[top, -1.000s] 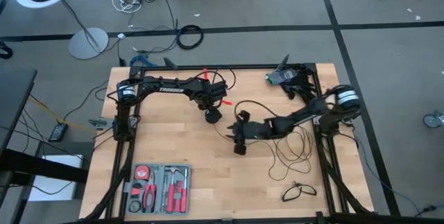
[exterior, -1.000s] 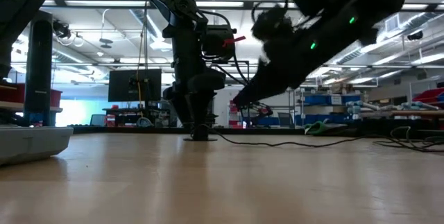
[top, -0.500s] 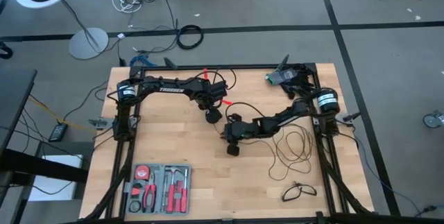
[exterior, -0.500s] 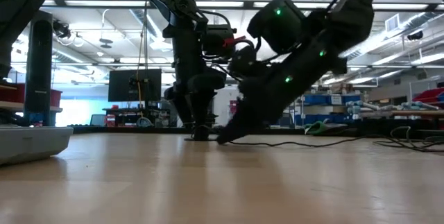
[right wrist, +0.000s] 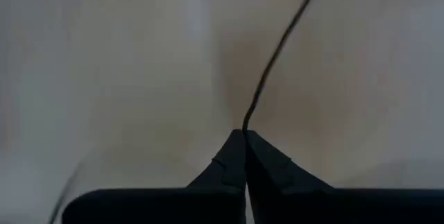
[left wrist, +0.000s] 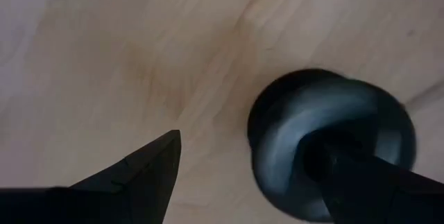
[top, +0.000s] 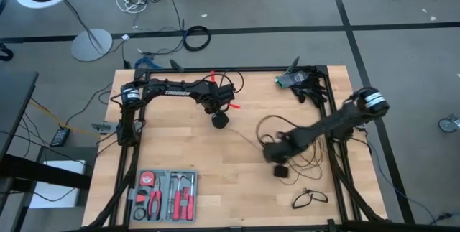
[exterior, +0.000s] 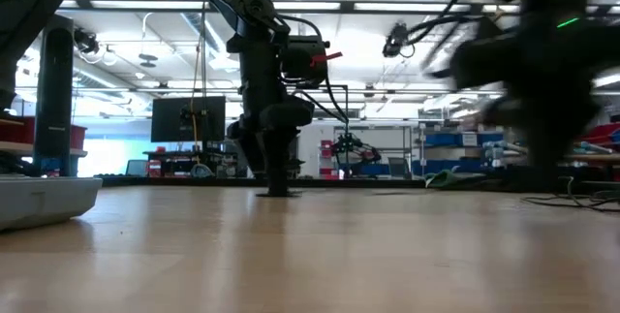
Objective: Coil cords
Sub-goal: Uncoil the black wire from the spool
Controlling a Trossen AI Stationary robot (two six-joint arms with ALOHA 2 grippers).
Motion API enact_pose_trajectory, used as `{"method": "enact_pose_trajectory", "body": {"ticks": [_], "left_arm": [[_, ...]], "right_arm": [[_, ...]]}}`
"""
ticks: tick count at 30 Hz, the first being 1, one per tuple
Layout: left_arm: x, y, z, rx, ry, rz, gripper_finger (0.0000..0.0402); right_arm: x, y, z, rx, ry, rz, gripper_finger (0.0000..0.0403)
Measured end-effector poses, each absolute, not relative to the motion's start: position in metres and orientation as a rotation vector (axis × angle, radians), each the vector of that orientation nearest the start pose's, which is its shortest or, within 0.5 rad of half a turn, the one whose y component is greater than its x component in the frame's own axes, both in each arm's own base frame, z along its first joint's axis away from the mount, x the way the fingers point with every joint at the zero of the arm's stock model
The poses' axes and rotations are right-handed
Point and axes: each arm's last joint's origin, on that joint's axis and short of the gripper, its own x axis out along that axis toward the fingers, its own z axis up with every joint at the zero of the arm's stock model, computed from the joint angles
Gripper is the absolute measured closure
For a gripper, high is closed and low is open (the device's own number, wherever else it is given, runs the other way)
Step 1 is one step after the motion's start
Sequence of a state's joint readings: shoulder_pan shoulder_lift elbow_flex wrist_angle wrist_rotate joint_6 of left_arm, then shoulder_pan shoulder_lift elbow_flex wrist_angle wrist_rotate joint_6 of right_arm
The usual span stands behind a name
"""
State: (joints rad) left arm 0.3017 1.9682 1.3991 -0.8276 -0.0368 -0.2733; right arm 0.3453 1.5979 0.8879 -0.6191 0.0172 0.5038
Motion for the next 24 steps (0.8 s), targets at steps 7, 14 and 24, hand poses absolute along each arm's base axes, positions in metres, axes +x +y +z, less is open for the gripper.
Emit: {"method": "enact_pose_trajectory", "body": {"ticks": [7,14,24], "left_arm": [[0.364,0.111,0.172,-0.448,1.311,0.434,0.0092],[0.364,0.112,0.171,-0.463,1.314,0.402,0.0092],[0.365,0.111,0.170,-0.478,1.302,0.393,0.0092]], "right_arm": [[0.194,0.114,0.188,0.194,1.576,-0.255,0.0401],[0.181,0.110,0.204,0.181,1.328,-0.531,0.0385],[0.227,0.102,0.196,0.099,0.994,-0.369,0.0334]]}}
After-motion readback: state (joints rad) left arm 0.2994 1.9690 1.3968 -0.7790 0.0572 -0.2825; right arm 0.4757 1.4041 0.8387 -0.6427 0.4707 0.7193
